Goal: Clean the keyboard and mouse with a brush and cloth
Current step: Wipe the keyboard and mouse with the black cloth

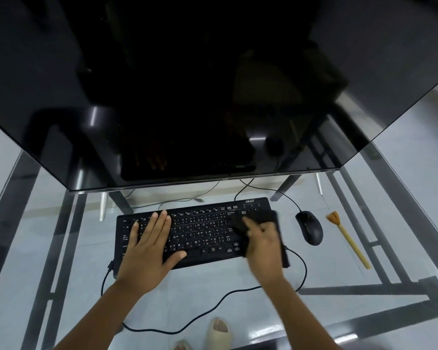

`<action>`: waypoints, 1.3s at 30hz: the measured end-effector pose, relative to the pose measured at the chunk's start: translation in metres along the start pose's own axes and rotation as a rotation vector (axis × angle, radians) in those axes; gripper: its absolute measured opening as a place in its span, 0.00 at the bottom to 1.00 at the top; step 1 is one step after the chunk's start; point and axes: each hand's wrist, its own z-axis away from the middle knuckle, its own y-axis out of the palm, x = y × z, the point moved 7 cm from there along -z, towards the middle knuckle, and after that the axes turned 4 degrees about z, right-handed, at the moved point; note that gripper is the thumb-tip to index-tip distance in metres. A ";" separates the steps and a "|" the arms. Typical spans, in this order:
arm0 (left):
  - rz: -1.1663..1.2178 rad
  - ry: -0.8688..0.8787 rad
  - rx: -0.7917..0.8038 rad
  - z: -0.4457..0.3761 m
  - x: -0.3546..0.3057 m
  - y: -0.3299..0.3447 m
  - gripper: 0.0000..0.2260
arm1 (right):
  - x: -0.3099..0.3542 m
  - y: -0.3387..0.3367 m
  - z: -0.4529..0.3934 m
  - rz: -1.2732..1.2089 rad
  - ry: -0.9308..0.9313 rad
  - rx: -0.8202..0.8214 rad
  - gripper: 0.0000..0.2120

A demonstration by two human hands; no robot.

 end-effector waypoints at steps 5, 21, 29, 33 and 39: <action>0.007 0.024 -0.019 0.000 0.000 -0.001 0.37 | 0.077 0.044 0.055 -0.033 -0.431 0.283 0.17; -0.001 0.039 -0.005 0.000 0.000 -0.001 0.38 | 0.032 0.017 0.017 0.057 -0.259 0.203 0.16; -0.008 0.038 0.001 0.000 -0.001 -0.002 0.38 | -0.006 0.001 -0.033 0.072 0.178 -0.058 0.20; -0.007 0.044 0.000 0.000 0.000 -0.003 0.38 | 0.042 0.021 -0.028 0.063 -0.224 0.131 0.24; -0.005 0.041 -0.010 0.000 -0.001 -0.001 0.38 | -0.009 -0.002 -0.060 0.058 0.136 0.049 0.24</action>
